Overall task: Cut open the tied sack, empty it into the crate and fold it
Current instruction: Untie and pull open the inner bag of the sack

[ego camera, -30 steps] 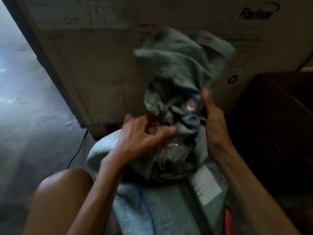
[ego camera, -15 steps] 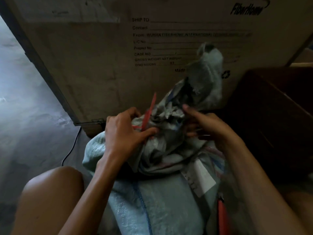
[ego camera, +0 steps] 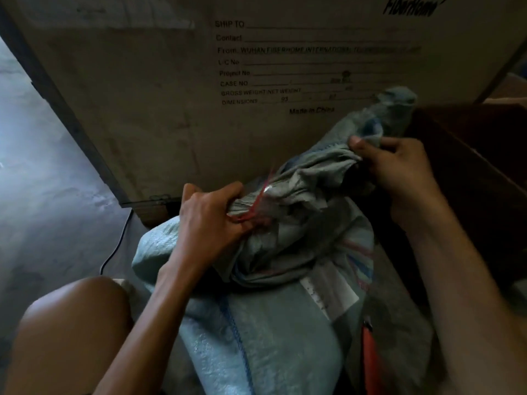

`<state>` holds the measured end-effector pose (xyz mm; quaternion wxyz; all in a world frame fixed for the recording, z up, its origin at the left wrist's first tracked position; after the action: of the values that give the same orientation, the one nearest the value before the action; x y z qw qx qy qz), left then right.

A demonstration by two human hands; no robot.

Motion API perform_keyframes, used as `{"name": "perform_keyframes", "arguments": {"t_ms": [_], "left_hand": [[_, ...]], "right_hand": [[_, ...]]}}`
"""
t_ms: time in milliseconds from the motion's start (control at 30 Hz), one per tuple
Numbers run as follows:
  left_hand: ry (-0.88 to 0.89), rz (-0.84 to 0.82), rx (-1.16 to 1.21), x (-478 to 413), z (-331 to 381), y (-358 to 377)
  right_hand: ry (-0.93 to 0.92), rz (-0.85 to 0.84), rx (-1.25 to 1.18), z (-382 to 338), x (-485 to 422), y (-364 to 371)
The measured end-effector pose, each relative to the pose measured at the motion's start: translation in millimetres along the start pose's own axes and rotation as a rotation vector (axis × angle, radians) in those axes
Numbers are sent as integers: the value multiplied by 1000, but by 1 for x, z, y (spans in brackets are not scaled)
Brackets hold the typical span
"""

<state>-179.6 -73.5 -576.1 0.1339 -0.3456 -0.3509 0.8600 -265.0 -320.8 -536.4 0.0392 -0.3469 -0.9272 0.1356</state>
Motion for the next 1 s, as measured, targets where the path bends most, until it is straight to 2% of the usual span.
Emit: {"name": "perform_keyframes", "arguments": {"t_ms": [167,233,300,367,467,600,733,767,833,900,933,1000], "left_hand": [[151,-49,18,3,3,-1],[94,-58,27,2,-5,-2],[-42,-41,27,1,-18,-2],[-226,-12,86,1,-30,-4],[-502,40,297,7,-49,0],[-683,124,853,10,-64,22],[-952,202,1266,25,-74,46],[-1011,201,1336,28,-76,51],[-1116,161,1520,30,-76,60],[-1154,50,1692,29,-60,64],[-1151,-19,1709,29,-53,66],[-1124,-118,1548,31,-45,71]], "right_hand": [[274,67,-250,34,-2,-13],[319,96,-330,45,-4,-9],[291,41,-399,45,-6,6],[191,-37,-423,35,-4,23],[-112,27,-314,7,6,29],[-422,2,-215,-20,32,45],[-588,-29,42,-29,47,60],[-562,-36,124,-22,46,67],[-395,-82,244,8,34,81],[-236,-136,342,36,24,92],[-152,-178,283,47,20,96],[57,-268,2,65,21,106]]}}
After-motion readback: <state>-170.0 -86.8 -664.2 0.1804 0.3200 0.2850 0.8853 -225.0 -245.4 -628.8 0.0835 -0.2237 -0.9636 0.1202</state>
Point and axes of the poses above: each hand's wrist, its own x-axis away from the middle knuckle, its own y-axis out of the palm, z = x × y, the point moved 9 cm from there along -x, towards the middle knuckle, and after that the axes turned 4 degrees about x, right-handed, at the moved point
